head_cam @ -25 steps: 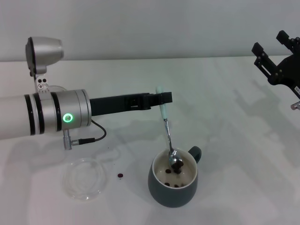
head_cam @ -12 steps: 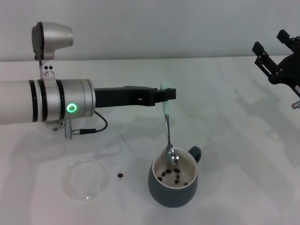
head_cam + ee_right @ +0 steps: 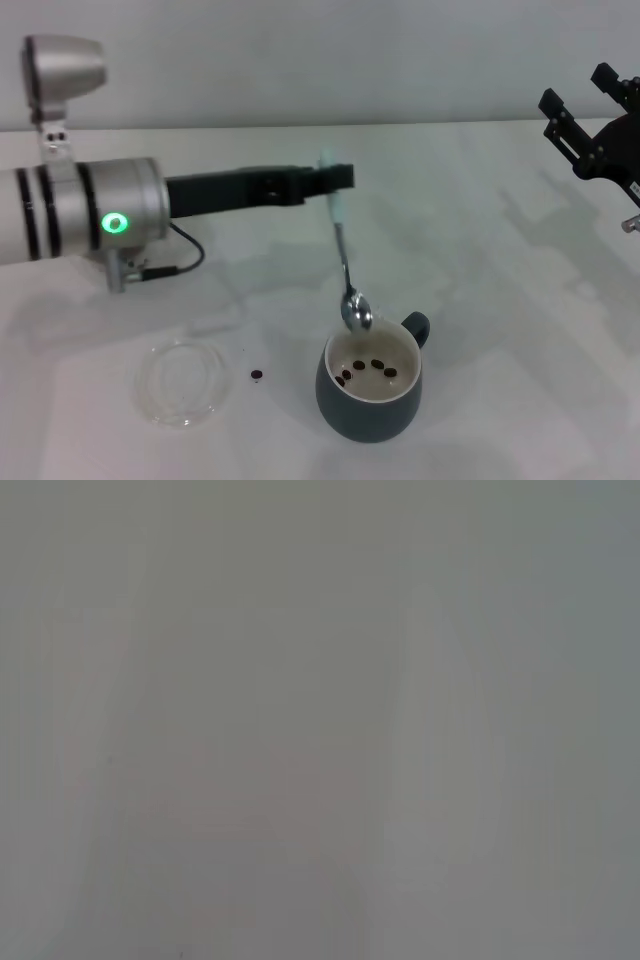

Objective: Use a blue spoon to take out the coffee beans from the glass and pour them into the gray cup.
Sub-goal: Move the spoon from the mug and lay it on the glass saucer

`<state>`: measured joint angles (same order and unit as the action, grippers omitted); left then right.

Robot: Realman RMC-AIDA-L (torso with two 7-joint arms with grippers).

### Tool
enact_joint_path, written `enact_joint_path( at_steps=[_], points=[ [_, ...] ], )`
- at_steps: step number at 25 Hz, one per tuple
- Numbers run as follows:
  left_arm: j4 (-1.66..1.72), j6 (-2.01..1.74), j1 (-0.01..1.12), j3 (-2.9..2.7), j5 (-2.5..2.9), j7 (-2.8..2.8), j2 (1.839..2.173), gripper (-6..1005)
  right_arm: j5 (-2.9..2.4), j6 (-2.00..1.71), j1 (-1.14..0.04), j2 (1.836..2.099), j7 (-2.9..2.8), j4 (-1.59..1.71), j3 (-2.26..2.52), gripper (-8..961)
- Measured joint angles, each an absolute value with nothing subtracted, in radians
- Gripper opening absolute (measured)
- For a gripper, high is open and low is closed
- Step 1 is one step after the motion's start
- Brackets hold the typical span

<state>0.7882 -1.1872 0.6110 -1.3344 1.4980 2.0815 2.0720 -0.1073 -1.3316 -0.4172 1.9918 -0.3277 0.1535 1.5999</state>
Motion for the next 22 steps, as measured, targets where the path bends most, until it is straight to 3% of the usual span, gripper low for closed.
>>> enact_joint_path(
  at_steps=[10,22],
  points=[
    [0.829,-1.235,0.459,-1.194,1.507,2.123,2.065,127,-0.107,-1.329,-0.424,1.990,-0.329,0.154,1.600,704],
    [0.795,-1.228,0.328,-1.124,1.556,2.107,2.022,126,-0.107,-1.305,-0.424,1.996,-0.330,0.182,1.580,705]
  ],
)
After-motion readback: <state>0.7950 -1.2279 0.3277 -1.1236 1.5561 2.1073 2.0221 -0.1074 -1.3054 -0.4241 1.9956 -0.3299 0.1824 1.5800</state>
